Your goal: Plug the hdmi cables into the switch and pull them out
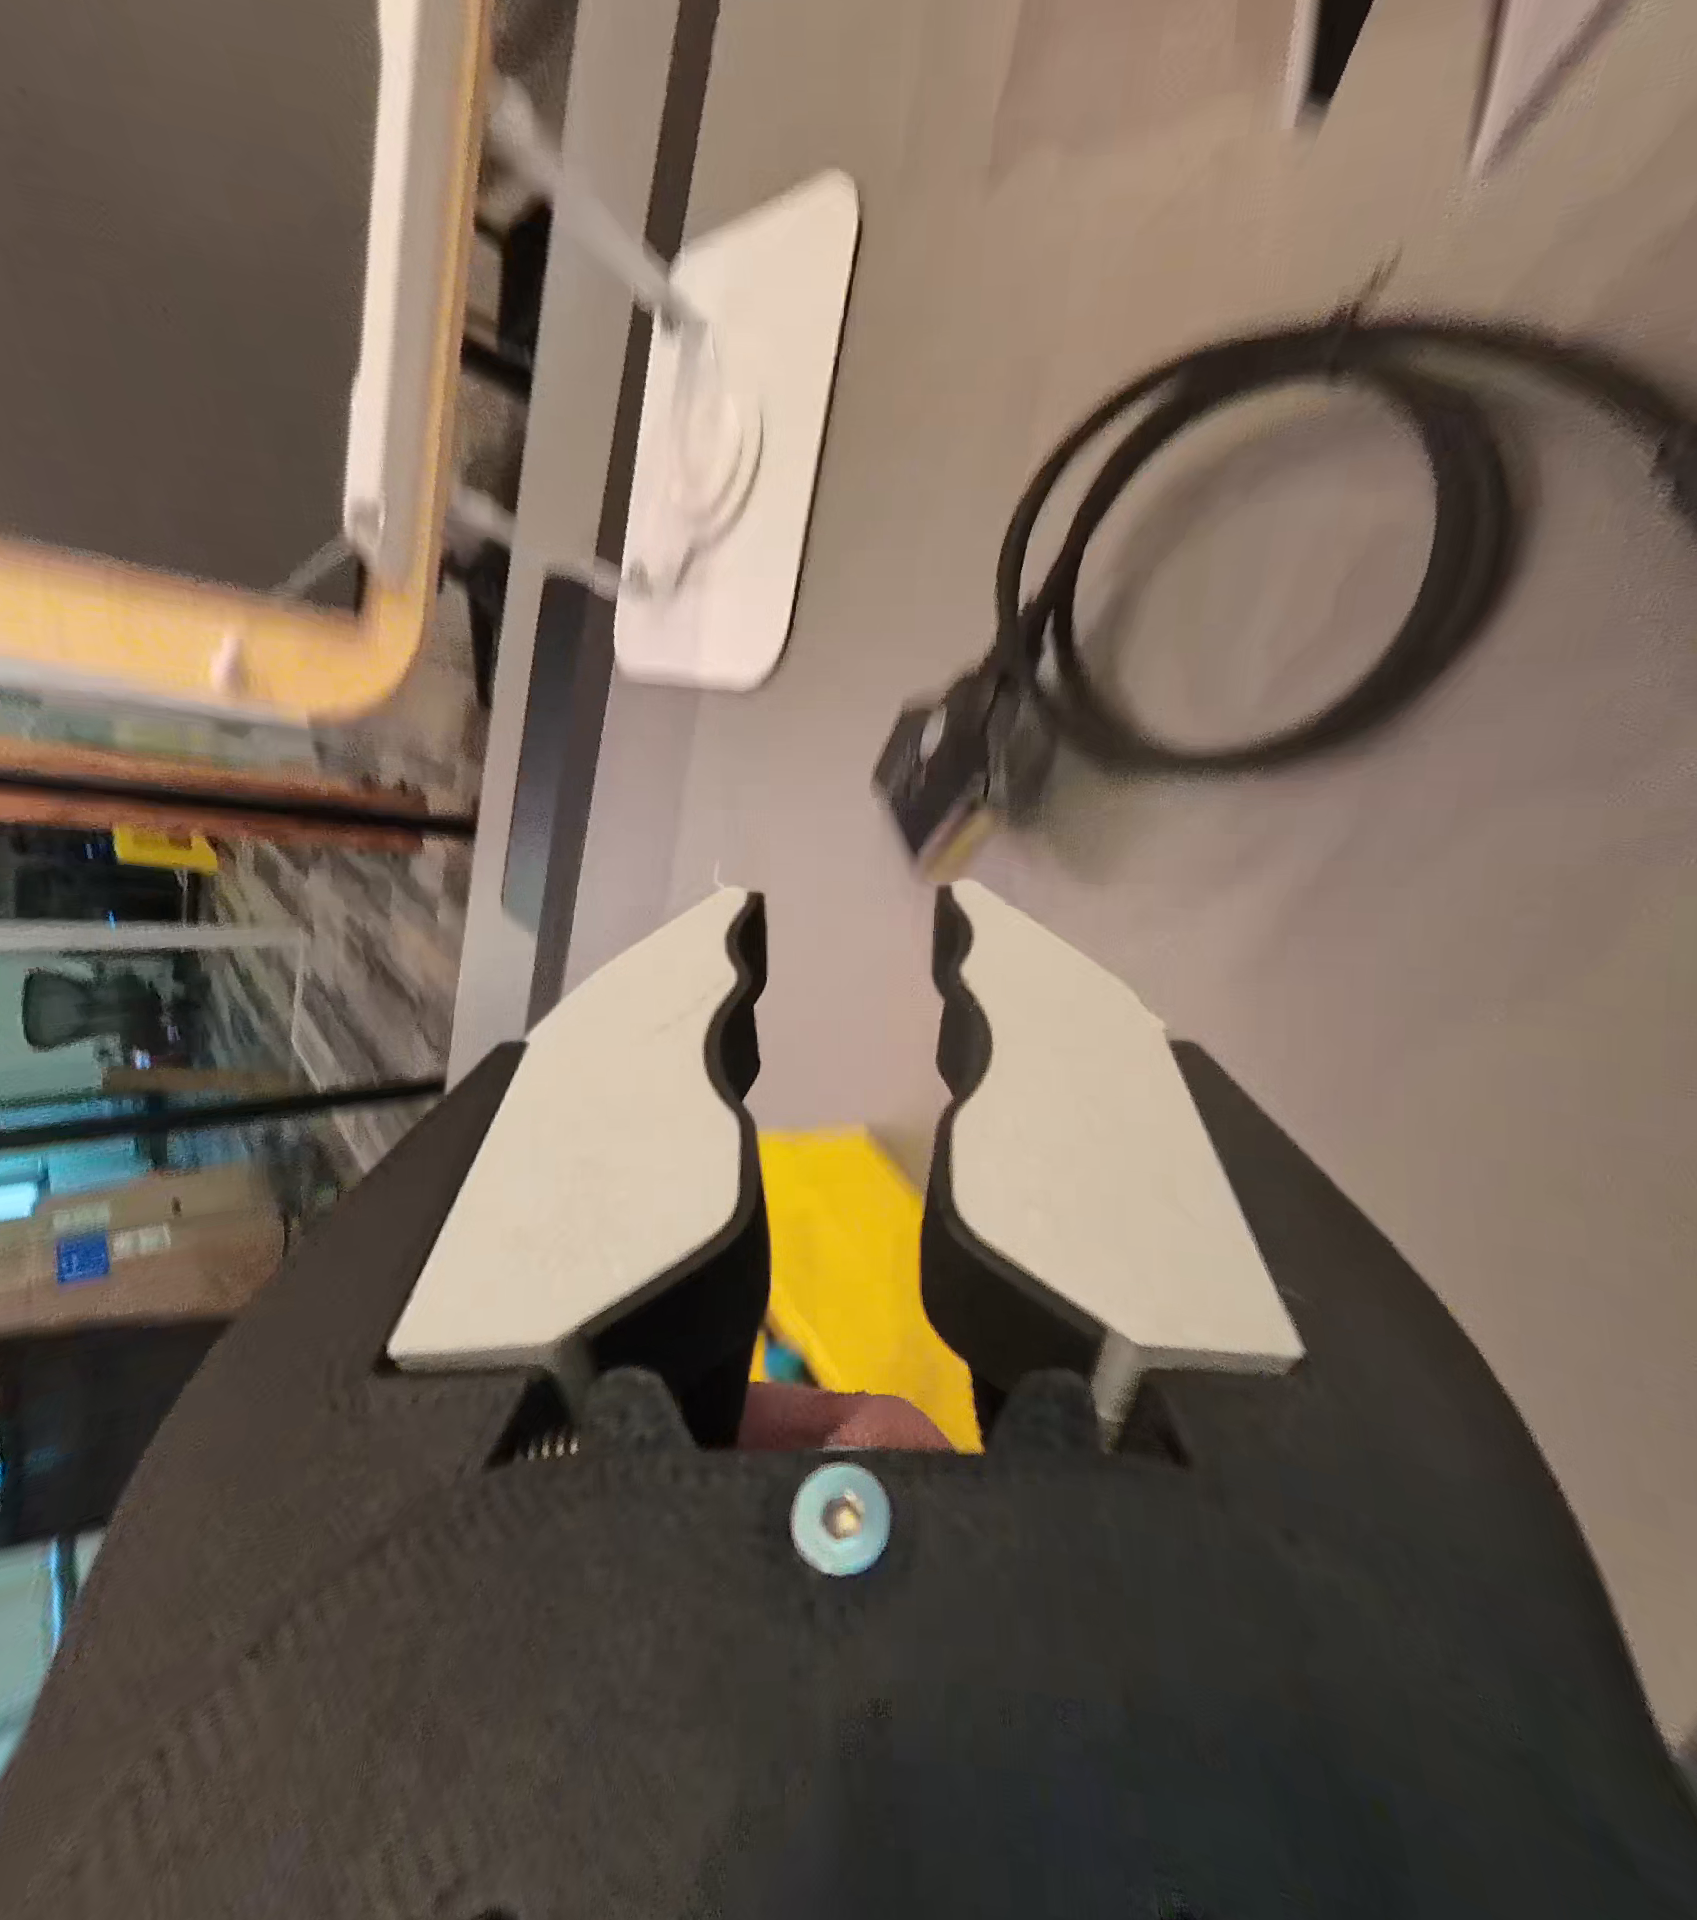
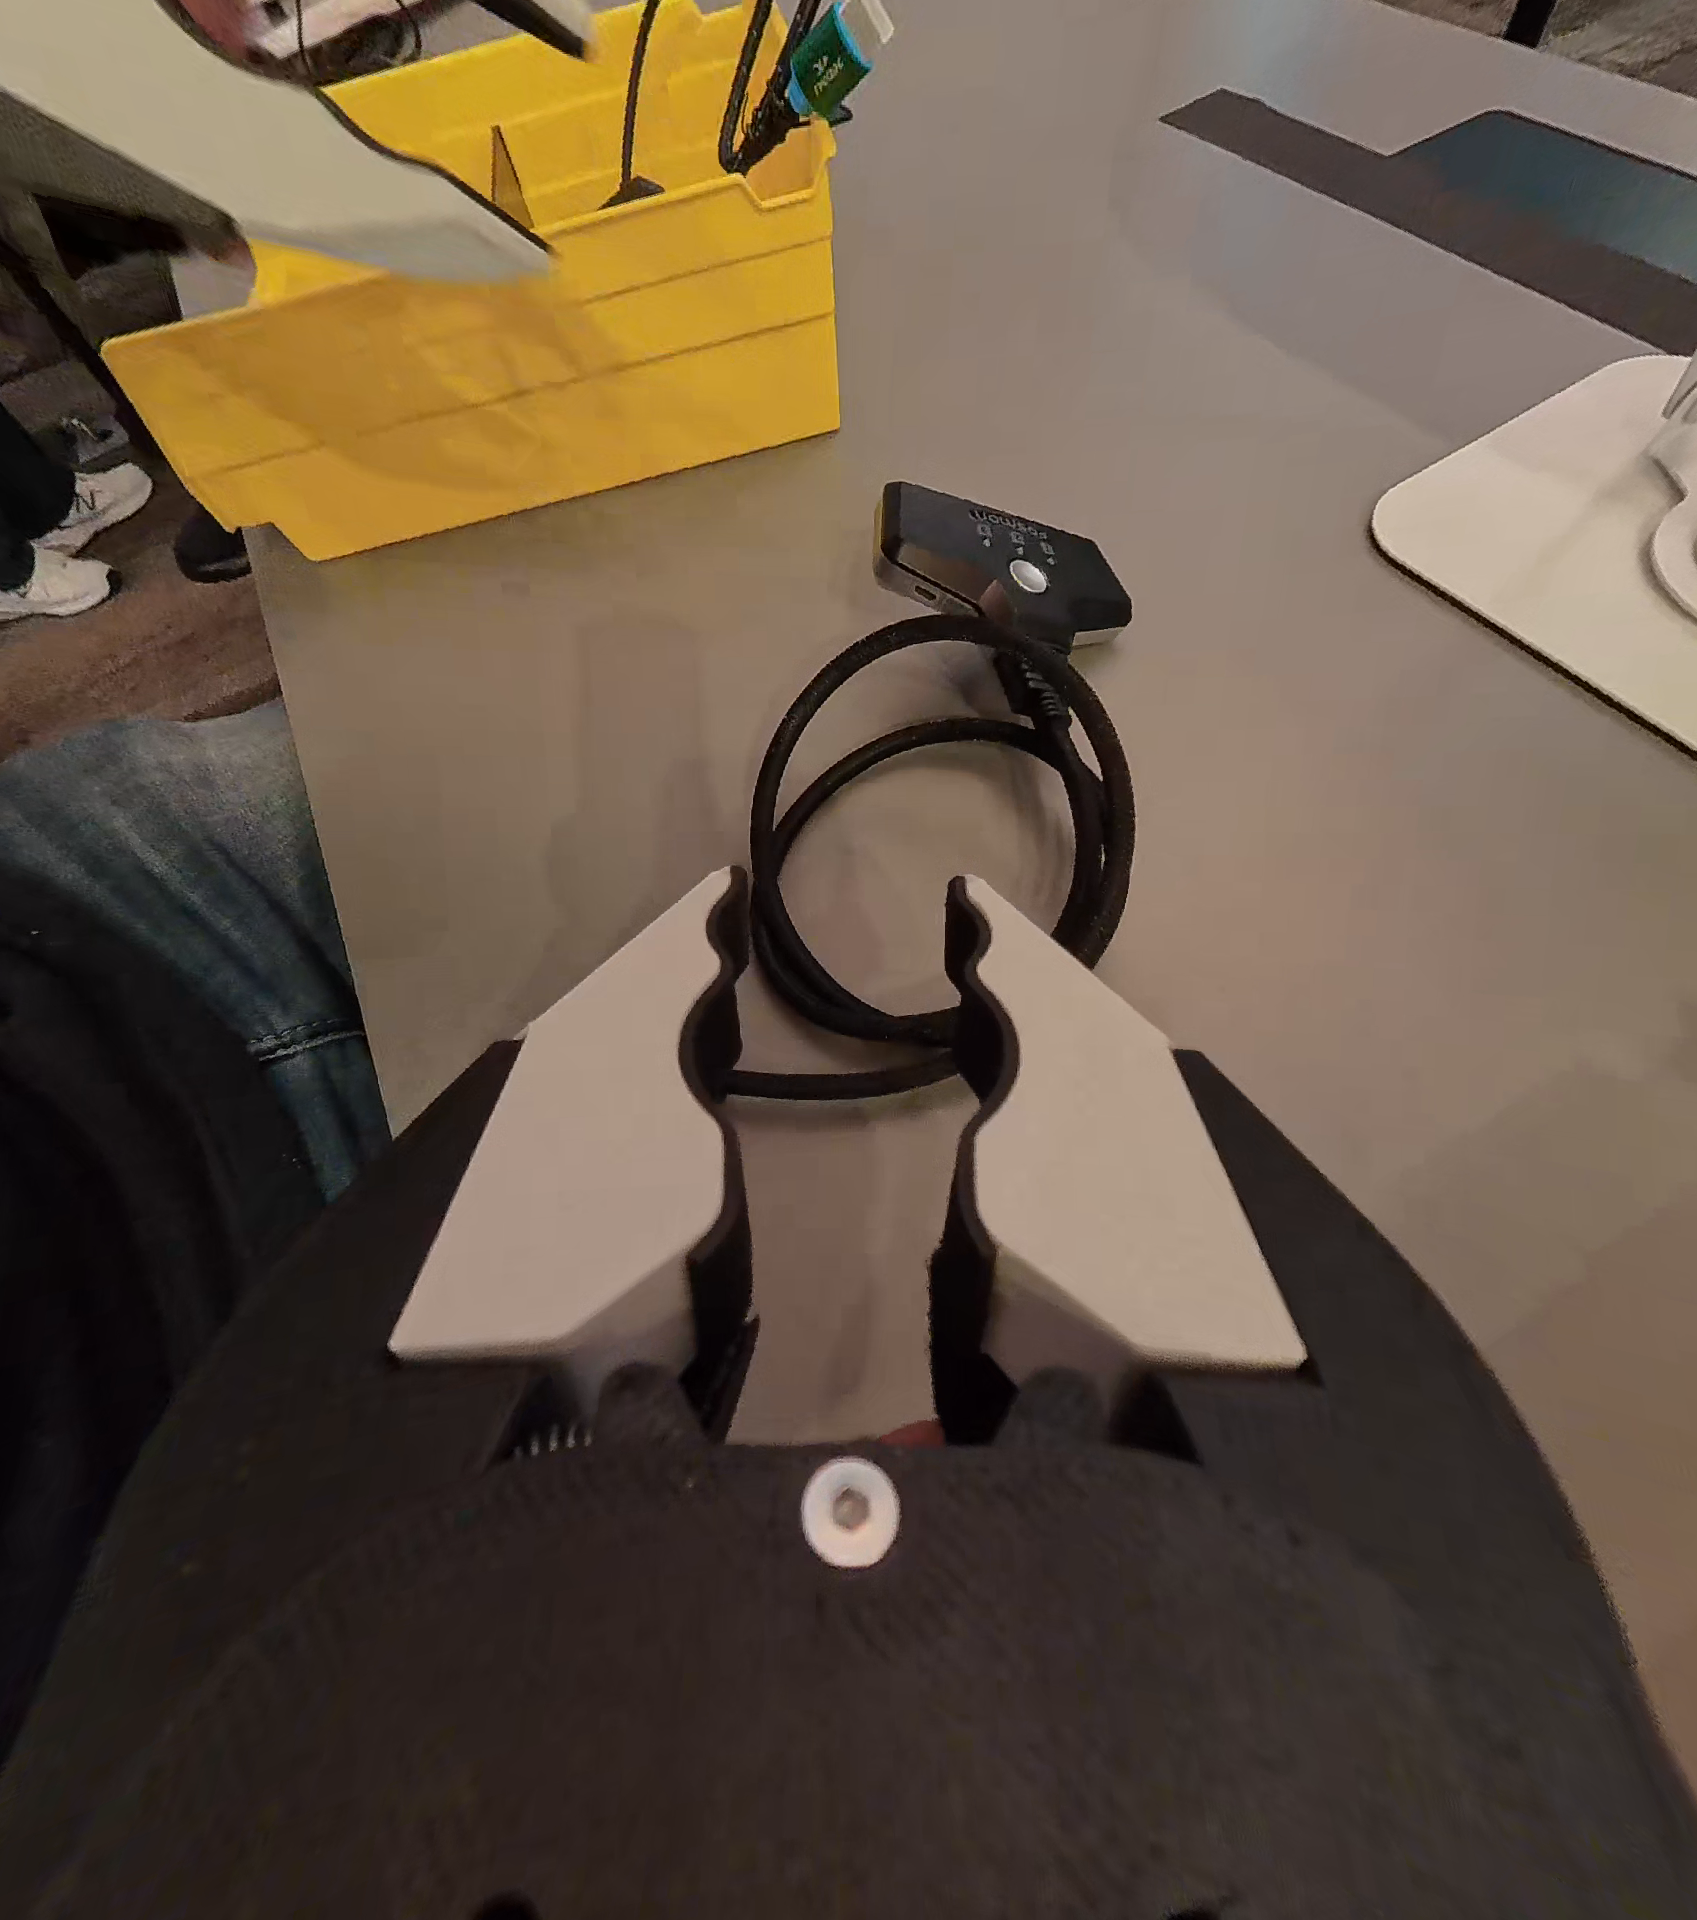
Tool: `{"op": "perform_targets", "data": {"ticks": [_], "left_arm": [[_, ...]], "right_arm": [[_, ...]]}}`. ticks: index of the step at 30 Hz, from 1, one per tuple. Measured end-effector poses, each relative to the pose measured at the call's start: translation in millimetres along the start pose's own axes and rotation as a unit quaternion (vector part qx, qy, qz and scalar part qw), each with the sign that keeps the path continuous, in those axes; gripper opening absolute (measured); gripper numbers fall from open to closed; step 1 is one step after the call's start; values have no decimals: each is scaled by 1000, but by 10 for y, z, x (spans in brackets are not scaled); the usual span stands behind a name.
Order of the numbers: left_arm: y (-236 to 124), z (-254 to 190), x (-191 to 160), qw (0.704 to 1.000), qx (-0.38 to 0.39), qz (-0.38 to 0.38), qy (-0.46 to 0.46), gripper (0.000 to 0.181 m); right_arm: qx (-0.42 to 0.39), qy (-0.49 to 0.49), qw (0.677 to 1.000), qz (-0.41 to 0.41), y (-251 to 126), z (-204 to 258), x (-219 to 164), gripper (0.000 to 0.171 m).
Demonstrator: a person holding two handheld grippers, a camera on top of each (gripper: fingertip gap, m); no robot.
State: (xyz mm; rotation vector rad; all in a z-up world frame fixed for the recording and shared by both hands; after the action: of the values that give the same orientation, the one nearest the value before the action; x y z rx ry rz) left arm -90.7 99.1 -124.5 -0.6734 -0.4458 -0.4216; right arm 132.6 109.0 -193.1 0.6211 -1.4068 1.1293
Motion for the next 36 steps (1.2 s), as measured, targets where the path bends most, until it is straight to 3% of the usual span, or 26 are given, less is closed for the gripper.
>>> {"op": "perform_targets", "data": {"ticks": [4,7,10,14,17,27,32,36], "left_arm": [[-674,164,-763,995,-15,82,-48,24],[-1017,109,-1471,977,-57,191,-78,23],[-1137,2,-1985,963,-89,227,-118,23],[-1042,-166,-2343,951,-136,235,-147,23],[-954,-302,-2531,936,-180,269,-140,21],[-796,-420,-2765,911,-252,278,-172,14],[-764,-421,-2790,914,-241,267,-187,0],[-823,-385,-2758,923,-218,255,-188,0]], "right_arm": [[2,13,1000,-13,-40,-25,3,36],[9,17,1000,-16,-25,-6,-7,35],[15,21,1000,-13,-1,14,-28,35],[20,28,999,-13,20,24,-31,35],[22,30,999,-10,29,34,-40,36],[29,39,999,-11,35,44,-61,34],[32,39,999,-11,46,53,-68,34],[31,38,999,-14,25,55,-49,34]]}}
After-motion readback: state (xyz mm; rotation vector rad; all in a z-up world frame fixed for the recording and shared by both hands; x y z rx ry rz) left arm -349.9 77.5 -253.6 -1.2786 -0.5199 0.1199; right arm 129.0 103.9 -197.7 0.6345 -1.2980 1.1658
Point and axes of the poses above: each gripper's, where its closed fingertips meet, y out along the fingers, x out of its top, z = x × y across the jaws, the point moved 7 cm from there along -y, back along the fingers, and after that the axes turned 14 degrees about -z, right-handed, at the moved point
